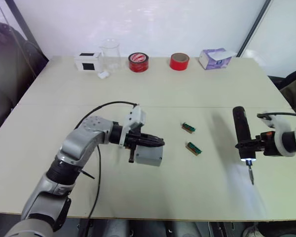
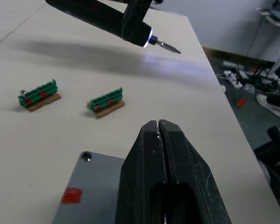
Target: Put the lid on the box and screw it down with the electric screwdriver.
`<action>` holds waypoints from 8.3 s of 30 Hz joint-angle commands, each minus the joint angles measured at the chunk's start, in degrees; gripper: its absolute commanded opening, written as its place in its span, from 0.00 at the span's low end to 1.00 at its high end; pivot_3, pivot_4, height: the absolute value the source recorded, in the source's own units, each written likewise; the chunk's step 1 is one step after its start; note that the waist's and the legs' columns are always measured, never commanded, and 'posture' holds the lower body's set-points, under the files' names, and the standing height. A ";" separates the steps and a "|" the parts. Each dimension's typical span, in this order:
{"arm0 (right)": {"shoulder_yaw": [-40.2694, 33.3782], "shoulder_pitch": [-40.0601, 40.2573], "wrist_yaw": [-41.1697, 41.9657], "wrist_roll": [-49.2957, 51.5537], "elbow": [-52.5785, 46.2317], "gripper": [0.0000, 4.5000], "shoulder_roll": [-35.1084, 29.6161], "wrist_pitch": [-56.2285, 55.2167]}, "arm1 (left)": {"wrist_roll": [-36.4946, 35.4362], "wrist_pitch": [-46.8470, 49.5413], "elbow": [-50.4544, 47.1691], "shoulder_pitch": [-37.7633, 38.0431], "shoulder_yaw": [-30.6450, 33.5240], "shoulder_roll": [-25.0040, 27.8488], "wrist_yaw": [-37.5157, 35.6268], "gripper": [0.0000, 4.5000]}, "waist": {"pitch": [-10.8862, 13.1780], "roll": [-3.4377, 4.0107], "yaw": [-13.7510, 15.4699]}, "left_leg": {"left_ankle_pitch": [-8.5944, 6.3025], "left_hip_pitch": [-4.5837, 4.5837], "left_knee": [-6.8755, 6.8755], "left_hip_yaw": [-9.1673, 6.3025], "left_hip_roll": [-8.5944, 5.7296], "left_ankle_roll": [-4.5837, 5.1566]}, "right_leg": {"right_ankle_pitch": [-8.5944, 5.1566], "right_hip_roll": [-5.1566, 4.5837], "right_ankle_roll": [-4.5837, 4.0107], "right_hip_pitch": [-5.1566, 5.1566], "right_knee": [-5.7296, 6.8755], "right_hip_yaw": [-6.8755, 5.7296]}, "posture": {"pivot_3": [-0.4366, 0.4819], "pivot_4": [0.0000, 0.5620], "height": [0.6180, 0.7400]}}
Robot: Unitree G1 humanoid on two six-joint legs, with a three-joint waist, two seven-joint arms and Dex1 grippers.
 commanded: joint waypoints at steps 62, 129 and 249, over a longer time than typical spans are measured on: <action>15.53 8.38 1.39 -11.35 -56.00 0.99 30.45 -11.97 | 17.08 -9.09 8.14 0.41 -4.20 4.97 8.56 0.00 | -0.06 -0.48 1.35 | 0.12 -0.06 0.24 -0.09 0.00 -0.23 | 0.01 -0.03 -0.02 0.07 0.17 -0.12 | 0.48 0.27 1.00; -12.42 15.55 13.28 -14.96 -46.27 0.99 33.99 -27.17 | 6.60 1.89 1.03 1.41 8.99 2.94 11.63 0.00 | -0.04 -0.47 1.31 | 0.14 0.03 0.27 -0.12 0.04 -0.26 | 0.11 0.02 0.15 0.12 0.31 -0.15 | 0.48 0.27 1.00; 9.31 14.42 10.08 -33.01 -36.06 0.02 39.67 -54.00 | -0.32 4.67 -3.42 1.13 5.83 12.59 6.48 0.00 | -0.03 -0.42 0.13 | 0.18 0.07 0.24 -0.05 0.00 -0.33 | 0.10 0.06 0.15 0.14 0.39 -0.14 | 0.48 0.27 1.00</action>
